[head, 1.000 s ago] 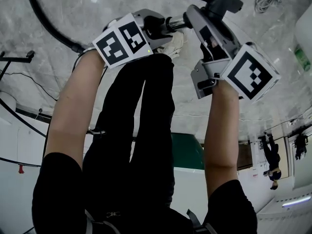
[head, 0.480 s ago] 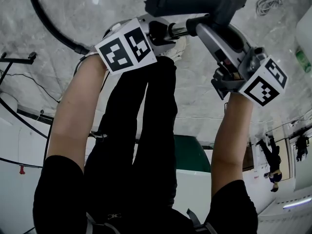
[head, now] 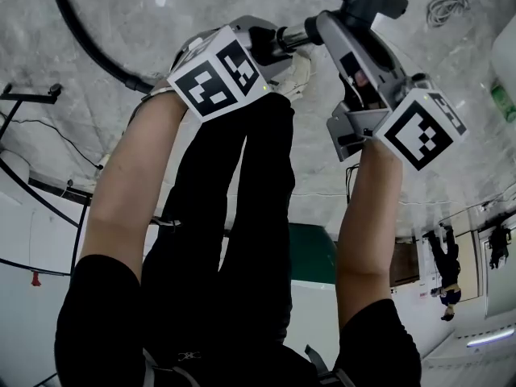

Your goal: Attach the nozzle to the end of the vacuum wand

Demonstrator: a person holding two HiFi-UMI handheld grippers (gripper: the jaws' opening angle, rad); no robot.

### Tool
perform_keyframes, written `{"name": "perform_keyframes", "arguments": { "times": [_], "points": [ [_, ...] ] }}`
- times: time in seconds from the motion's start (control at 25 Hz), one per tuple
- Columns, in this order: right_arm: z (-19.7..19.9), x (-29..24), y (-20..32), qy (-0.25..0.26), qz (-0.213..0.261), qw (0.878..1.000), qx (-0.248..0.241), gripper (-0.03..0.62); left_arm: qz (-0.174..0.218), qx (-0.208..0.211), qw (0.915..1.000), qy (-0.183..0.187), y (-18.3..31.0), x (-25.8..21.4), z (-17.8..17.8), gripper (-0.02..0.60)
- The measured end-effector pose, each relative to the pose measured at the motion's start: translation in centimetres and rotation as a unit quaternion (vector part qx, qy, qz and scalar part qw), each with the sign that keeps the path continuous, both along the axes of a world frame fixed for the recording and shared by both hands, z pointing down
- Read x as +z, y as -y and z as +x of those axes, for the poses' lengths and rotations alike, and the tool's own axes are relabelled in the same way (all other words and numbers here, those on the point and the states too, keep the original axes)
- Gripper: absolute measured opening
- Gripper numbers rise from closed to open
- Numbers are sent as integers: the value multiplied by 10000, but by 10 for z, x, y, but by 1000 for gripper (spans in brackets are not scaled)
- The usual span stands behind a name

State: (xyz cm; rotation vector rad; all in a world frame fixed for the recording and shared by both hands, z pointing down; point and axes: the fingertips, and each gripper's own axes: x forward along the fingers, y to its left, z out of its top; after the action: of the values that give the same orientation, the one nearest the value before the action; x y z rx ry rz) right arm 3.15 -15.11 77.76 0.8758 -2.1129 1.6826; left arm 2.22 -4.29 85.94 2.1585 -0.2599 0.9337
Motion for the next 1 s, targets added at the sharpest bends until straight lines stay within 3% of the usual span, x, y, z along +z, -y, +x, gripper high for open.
{"name": "perform_keyframes", "arguments": {
  "times": [0.08,0.2,0.44,0.64,0.88,0.92,1.0],
  "points": [
    [3,6,-2,-27,-92,9998,166,186,-20,-63,9999,111,-1,6,0,160],
    [11,21,-2,-173,-288,9985,433,186,279,-623,9965,488,4,19,-1,163],
    [24,57,-2,-492,-925,9896,985,184,1147,-1456,9661,1798,11,37,-18,222],
    [24,89,4,-645,-1269,9825,1198,184,1156,-1646,9533,2252,6,42,-34,227],
    [49,154,3,-1065,-1751,9662,1565,185,719,-2199,9461,2268,1,39,-67,222],
    [56,168,1,-1186,-1855,9617,1634,184,634,-2351,9431,2266,3,39,-74,192],
    [69,196,-7,-1448,-2077,9516,1743,184,473,-2643,9373,2221,6,37,-84,11]
  ]
}}
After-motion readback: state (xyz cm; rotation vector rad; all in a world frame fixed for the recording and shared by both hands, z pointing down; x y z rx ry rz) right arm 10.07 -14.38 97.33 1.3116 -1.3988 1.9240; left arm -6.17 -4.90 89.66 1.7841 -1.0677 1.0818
